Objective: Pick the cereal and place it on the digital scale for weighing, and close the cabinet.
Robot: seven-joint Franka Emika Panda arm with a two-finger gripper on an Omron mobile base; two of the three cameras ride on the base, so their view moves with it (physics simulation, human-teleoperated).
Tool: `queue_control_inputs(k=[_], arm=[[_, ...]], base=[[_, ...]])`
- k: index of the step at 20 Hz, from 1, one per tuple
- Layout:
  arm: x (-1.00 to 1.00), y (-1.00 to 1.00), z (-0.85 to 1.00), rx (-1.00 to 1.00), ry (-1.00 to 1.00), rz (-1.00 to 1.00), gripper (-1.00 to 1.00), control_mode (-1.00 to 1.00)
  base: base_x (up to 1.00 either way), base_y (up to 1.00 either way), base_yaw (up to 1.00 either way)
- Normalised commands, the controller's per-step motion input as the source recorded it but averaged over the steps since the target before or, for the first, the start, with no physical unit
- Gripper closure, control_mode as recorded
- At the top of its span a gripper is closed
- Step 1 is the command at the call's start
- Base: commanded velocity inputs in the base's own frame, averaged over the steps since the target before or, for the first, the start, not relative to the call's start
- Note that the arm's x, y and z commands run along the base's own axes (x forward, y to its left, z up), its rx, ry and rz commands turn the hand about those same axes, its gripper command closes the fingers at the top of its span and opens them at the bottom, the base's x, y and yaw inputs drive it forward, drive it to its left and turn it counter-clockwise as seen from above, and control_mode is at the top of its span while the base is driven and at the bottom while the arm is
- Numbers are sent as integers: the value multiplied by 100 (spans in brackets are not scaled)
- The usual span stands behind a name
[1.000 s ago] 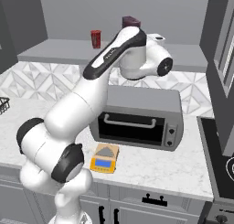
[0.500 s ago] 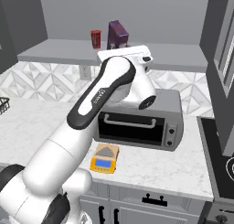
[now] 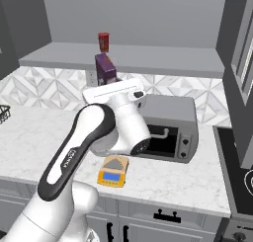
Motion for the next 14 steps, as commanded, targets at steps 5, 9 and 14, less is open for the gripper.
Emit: queue_control_inputs(k=[5, 9, 14], arm=[[-20, 0, -91, -35, 27, 21, 100, -100], [0, 0, -79, -30, 25, 25, 100, -100], [44, -4, -38, -5, 13, 20, 100, -100]], base=[[0, 0, 0], [0, 0, 0], [0, 0, 0]])
